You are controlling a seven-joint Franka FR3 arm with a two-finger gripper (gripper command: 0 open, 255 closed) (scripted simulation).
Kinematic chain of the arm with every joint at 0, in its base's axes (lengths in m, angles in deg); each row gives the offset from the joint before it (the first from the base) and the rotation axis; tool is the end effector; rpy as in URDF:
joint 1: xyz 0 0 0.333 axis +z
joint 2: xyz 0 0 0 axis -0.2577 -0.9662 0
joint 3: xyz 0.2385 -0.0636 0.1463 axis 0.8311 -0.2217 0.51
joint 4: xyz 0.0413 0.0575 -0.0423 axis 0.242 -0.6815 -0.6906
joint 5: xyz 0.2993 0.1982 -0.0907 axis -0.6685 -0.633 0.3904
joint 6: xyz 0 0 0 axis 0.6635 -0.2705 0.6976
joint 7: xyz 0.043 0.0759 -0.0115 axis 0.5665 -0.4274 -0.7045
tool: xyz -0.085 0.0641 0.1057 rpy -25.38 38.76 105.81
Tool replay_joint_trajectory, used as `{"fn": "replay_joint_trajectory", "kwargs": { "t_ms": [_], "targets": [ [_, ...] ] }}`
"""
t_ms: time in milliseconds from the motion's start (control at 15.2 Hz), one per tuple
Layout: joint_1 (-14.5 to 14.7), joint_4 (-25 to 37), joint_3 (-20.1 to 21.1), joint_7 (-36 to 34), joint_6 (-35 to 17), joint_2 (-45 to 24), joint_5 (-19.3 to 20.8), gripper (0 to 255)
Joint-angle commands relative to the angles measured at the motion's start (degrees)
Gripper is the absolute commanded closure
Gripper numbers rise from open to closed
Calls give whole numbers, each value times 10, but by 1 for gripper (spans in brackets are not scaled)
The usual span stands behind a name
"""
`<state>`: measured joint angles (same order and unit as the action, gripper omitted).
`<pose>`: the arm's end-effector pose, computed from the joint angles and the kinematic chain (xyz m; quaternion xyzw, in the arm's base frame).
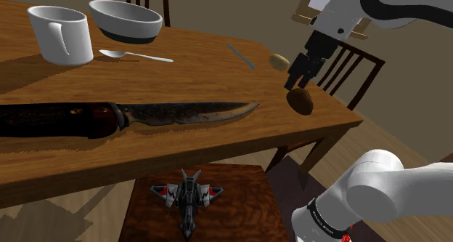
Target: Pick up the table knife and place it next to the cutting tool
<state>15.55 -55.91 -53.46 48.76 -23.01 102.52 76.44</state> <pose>0.3135 0.0178 0.5307 -0.9986 0.0176 -0.0007 0.0500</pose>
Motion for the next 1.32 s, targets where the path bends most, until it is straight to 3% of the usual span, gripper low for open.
{"fn": "replay_joint_trajectory", "kwargs": {
  "t_ms": [0,660,1254],
  "targets": [
    [0,0,0,0,0,0,0,0],
    [-23,184,-9,-22,-38,-234,23,0],
    [-40,418,-24,-42,-6,-448,37,0]
  ]
}}
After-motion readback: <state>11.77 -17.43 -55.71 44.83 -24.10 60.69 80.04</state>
